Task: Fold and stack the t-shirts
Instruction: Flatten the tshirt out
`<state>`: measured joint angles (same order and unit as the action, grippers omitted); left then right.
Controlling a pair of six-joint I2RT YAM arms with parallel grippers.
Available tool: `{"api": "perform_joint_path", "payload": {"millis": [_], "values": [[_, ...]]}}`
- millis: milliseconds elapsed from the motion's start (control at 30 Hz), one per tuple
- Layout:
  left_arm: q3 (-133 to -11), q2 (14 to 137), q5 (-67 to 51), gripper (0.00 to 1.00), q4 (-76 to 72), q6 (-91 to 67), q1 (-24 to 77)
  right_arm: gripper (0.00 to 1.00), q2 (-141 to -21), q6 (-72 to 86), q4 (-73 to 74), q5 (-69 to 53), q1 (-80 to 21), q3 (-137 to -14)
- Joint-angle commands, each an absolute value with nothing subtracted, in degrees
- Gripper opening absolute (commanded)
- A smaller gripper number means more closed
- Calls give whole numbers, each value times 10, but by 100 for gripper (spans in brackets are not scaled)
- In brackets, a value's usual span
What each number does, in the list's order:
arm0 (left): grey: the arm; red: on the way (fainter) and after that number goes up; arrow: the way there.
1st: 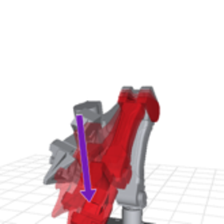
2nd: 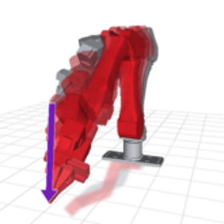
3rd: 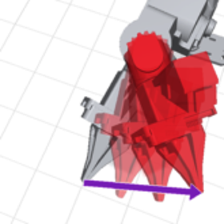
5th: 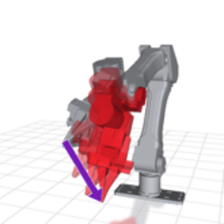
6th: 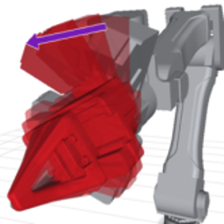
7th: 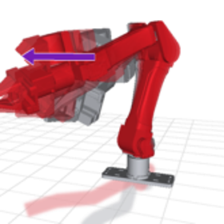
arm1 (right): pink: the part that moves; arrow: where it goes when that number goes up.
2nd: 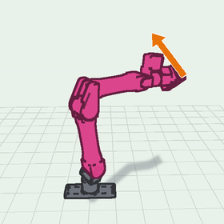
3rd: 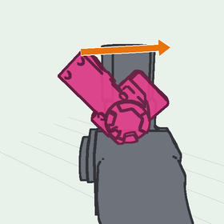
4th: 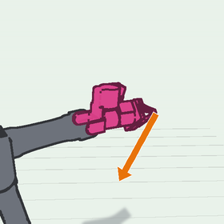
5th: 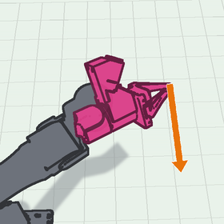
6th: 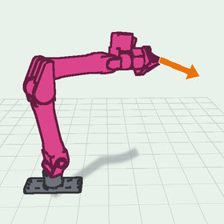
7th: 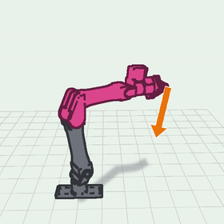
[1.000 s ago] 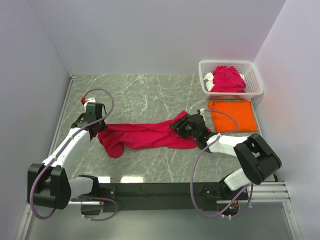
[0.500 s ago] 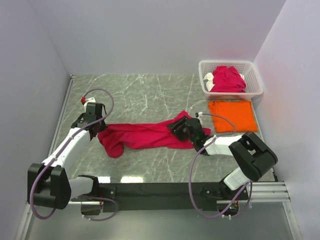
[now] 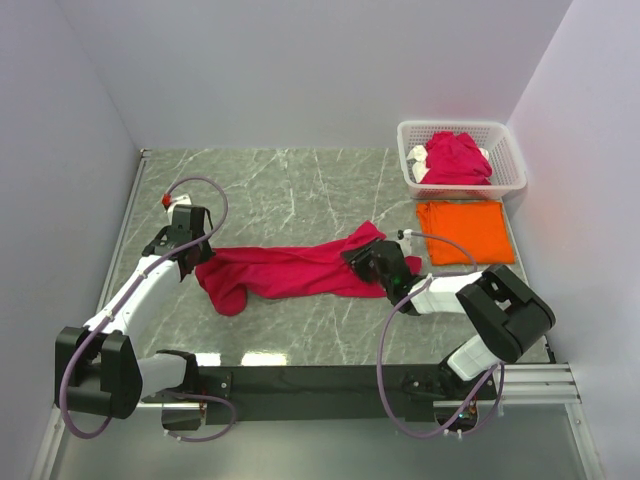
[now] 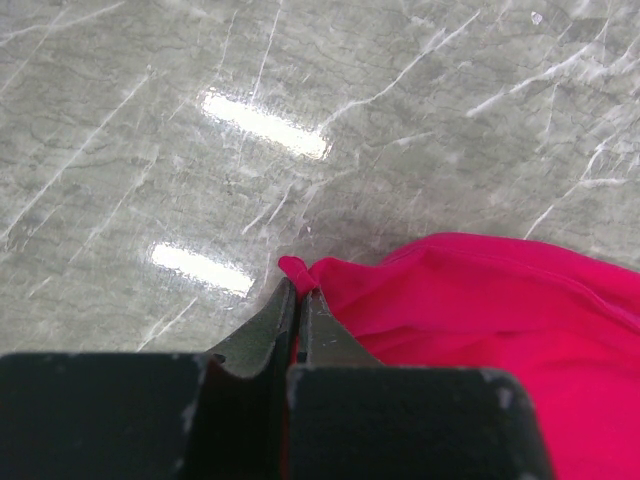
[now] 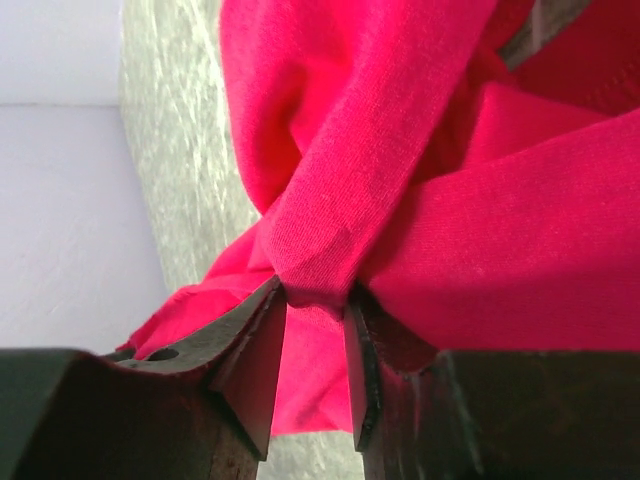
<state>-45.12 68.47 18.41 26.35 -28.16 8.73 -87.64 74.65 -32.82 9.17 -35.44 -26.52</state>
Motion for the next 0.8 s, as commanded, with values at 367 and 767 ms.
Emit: {"api": "perform_joint_path", "payload": {"millis": [367,767], "values": [[-455,682,193,1,250,-287,89,41,-896,744,-391,129,-352,-268],[-459,666,207,1,256,-294,88,0,-709,674,-180,127,-338,-279]]}}
